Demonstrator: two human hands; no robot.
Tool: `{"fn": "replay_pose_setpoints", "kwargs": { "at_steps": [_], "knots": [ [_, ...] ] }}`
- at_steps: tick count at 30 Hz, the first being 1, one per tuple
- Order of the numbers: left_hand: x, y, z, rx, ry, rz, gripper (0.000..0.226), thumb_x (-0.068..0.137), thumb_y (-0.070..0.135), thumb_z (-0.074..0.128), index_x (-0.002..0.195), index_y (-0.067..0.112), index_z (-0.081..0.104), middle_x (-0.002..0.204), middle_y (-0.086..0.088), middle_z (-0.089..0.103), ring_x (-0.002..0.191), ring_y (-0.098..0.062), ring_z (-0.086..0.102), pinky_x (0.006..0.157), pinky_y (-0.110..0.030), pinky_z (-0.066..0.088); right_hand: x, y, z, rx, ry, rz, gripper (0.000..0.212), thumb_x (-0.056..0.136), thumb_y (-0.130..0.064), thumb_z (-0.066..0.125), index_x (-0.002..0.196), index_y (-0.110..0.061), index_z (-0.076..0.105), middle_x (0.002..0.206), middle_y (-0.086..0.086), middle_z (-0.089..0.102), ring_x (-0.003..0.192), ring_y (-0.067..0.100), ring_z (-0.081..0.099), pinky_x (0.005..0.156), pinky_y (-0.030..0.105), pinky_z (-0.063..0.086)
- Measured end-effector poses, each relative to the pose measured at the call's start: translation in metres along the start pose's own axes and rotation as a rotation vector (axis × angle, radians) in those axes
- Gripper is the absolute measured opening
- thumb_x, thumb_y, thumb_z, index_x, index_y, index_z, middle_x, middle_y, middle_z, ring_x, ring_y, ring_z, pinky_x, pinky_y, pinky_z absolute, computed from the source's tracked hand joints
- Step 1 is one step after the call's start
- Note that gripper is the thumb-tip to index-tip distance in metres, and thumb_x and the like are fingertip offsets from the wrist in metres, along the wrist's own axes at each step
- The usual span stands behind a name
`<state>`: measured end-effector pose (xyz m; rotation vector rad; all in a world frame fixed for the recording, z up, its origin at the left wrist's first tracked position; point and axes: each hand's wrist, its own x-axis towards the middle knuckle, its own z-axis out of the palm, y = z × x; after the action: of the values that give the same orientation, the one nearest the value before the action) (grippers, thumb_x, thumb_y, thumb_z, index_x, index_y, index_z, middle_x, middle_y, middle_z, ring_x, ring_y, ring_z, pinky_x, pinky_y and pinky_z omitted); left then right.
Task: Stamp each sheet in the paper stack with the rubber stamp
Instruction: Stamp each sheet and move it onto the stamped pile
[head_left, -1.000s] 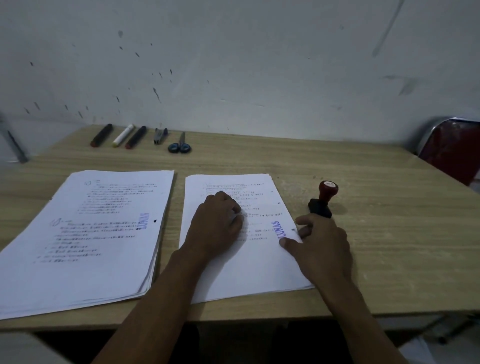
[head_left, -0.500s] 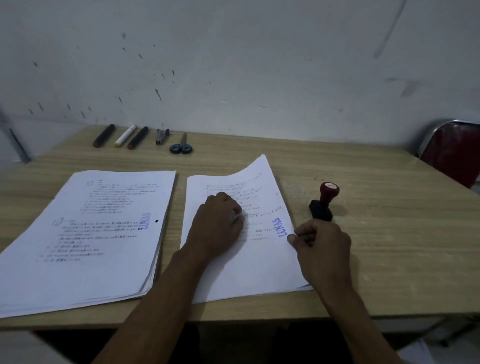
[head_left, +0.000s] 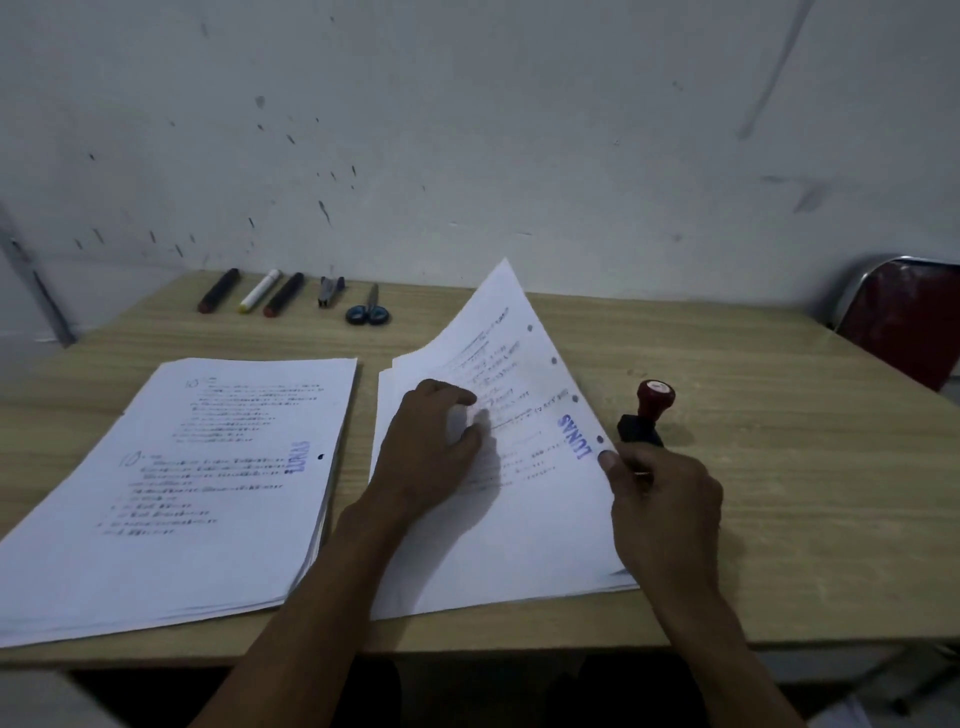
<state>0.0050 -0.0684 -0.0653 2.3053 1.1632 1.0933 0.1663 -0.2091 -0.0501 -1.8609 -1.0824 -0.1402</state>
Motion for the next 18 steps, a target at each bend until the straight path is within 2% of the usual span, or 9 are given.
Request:
{"fn": "replay_pose_setpoints", "kwargs": {
  "at_steps": [2,4,6,7,8,10,11,14,18],
  "knots": [
    [-0.001,0.01,-0.012,-0.029,0.12,-0.083,0.043,0.086,0.036,0.062,0.119,0.009,0.061,0.121,-0.01,0.059,0.115,-0.026,0.051,0.087,-0.024,0.032,0.003,-0.003,-0.003,0.161,-0.009,0.054,0.013,0.09,-0.01,0.067,0.079,-0.012,0.074,0.064,-0.005,0.067,0.059,0.01,0.061,0.055,0.014,0.043],
    [-0.002,0.013,-0.022,-0.045,0.193,-0.224,0.055,0.085,0.032,0.069,0.131,0.009,0.05,0.13,-0.012,0.052,0.123,-0.026,0.045,0.089,-0.028,0.033,0.006,-0.007,-0.005,0.36,-0.037,0.171,0.018,0.092,-0.009,0.065,0.079,-0.018,0.074,0.066,-0.006,0.07,0.065,0.012,0.067,0.065,0.027,0.054],
    [0.0,0.01,-0.033,-0.167,0.194,-0.429,0.069,0.08,0.037,0.073,0.137,0.013,0.042,0.137,-0.009,0.049,0.127,-0.026,0.045,0.094,-0.035,0.039,0.007,-0.013,-0.005,0.525,-0.054,0.286,0.018,0.093,-0.011,0.064,0.079,-0.015,0.073,0.075,0.003,0.074,0.074,0.027,0.07,0.071,0.04,0.056],
    [0.001,0.009,-0.04,-0.286,0.171,-0.526,0.067,0.079,0.038,0.075,0.135,0.013,0.046,0.135,-0.008,0.053,0.122,-0.024,0.051,0.092,-0.035,0.045,0.008,-0.015,-0.004,0.585,-0.051,0.326,0.017,0.094,-0.012,0.063,0.08,-0.01,0.072,0.078,0.012,0.073,0.079,0.037,0.067,0.072,0.045,0.056],
    [0.002,0.008,-0.047,-0.442,0.157,-0.586,0.056,0.08,0.034,0.075,0.126,0.01,0.056,0.125,-0.008,0.063,0.11,-0.022,0.061,0.084,-0.033,0.051,0.009,-0.017,-0.003,0.626,-0.042,0.36,0.017,0.093,-0.013,0.064,0.08,-0.004,0.071,0.083,0.021,0.07,0.085,0.046,0.062,0.074,0.053,0.055],
    [-0.001,0.009,-0.06,-0.746,0.123,-0.641,0.021,0.082,0.021,0.074,0.097,0.006,0.071,0.092,-0.005,0.075,0.086,-0.021,0.07,0.065,-0.025,0.053,0.009,-0.021,0.001,0.67,-0.028,0.403,0.02,0.092,-0.014,0.066,0.079,0.001,0.068,0.09,0.034,0.063,0.09,0.056,0.055,0.075,0.064,0.05],
    [-0.003,0.009,-0.067,-0.828,0.128,-0.65,0.012,0.082,0.016,0.074,0.088,0.005,0.073,0.083,-0.006,0.076,0.081,-0.024,0.071,0.065,-0.025,0.053,0.008,-0.025,0.003,0.687,-0.031,0.414,0.02,0.091,-0.014,0.067,0.078,0.001,0.068,0.09,0.035,0.063,0.087,0.058,0.056,0.076,0.065,0.05],
    [-0.006,0.004,-0.093,-0.778,0.161,-0.624,0.011,0.079,0.014,0.077,0.082,0.004,0.075,0.083,-0.015,0.075,0.078,-0.031,0.071,0.071,-0.036,0.056,0.005,-0.037,0.009,0.719,-0.078,0.419,0.018,0.088,-0.016,0.071,0.076,-0.002,0.07,0.082,0.024,0.071,0.083,0.044,0.068,0.082,0.054,0.055],
    [-0.009,-0.014,-0.13,-0.569,0.221,-0.608,0.019,0.074,0.019,0.081,0.087,0.007,0.075,0.081,-0.01,0.074,0.066,-0.023,0.068,0.059,-0.028,0.053,-0.006,-0.058,0.024,0.618,-0.225,0.312,0.026,0.084,-0.021,0.076,0.069,-0.002,0.068,0.069,0.012,0.071,0.07,0.029,0.07,0.071,0.05,0.058]
  ]
}}
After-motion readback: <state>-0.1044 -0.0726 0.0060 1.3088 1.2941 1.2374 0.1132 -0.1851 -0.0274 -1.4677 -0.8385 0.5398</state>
